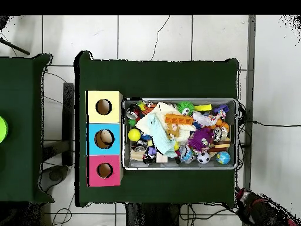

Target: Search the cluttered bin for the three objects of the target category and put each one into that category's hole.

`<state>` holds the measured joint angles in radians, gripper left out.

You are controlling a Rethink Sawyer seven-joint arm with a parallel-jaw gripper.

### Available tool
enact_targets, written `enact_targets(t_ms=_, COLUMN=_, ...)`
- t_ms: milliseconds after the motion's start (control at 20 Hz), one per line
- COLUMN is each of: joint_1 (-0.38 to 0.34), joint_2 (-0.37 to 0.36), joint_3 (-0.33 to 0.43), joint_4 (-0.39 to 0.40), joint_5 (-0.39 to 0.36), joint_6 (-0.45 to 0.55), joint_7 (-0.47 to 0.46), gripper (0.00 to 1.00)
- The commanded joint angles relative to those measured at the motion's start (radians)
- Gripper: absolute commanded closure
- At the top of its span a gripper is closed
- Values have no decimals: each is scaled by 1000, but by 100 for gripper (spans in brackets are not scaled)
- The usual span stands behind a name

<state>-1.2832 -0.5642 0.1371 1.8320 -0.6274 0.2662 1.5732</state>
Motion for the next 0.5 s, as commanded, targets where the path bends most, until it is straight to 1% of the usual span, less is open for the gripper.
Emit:
enact_targets(t_ms=50, joint_1=32, joint_2=-6, joint_3=153, joint_4=22, joint_5=-58, joint_6=8, joint_7=-69, gripper=0)
enact_targets(t_ms=300, joint_1=93, joint_2=7, joint_3=158, joint_4=-19, joint_5=-40, joint_6=8, joint_7=-24, gripper=0)
enact_targets(t_ms=500, joint_1=149, joint_2=19, joint_3=151, joint_4=-80, joint_5=-24, joint_6=31, joint_7=-15, gripper=0)
